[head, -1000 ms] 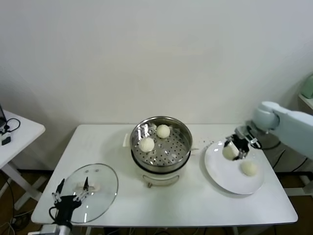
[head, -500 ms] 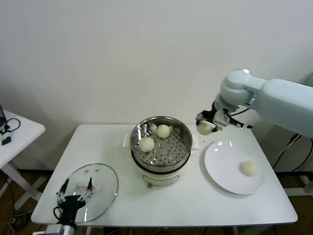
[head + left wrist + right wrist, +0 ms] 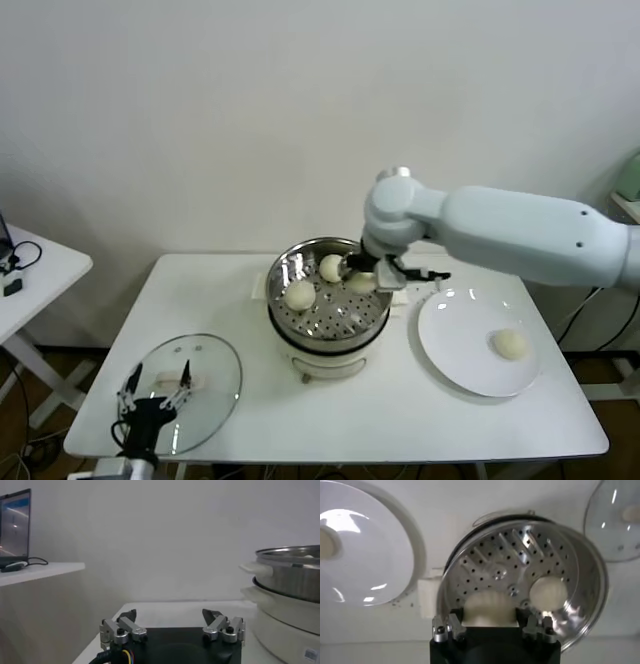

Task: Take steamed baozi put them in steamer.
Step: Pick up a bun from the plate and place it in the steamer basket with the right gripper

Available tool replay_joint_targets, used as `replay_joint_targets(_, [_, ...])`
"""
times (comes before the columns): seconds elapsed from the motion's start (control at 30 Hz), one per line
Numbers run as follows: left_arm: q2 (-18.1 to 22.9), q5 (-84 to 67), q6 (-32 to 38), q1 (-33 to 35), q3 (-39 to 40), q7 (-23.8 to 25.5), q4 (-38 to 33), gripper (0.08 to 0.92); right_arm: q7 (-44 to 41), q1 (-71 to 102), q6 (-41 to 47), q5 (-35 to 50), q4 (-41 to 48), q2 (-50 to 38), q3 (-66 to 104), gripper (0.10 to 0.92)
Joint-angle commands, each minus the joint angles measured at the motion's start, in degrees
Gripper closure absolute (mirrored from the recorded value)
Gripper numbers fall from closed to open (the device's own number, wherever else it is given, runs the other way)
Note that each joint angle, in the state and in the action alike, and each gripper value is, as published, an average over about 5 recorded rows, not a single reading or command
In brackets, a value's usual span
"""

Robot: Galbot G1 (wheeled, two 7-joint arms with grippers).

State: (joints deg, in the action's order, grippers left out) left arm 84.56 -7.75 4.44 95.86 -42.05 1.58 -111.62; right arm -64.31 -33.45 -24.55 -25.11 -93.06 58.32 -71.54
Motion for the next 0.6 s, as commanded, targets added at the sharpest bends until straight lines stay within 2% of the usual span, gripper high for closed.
replay_joint_targets(0.03, [-0.3,-0.2,-0.1,-0.2,-0.1,0.1,0.2,0.177,0.1,7.4,-2.3,-4.3,1.9,8.6,1.1,0.338])
replay_joint_targets(0.6, [0.0,-0.4,-0.2,-0.2,-0.2,0.0,1.2,0.177,0.1,9.5,-4.5,-5.0,3.0,8.0,0.7,0.338])
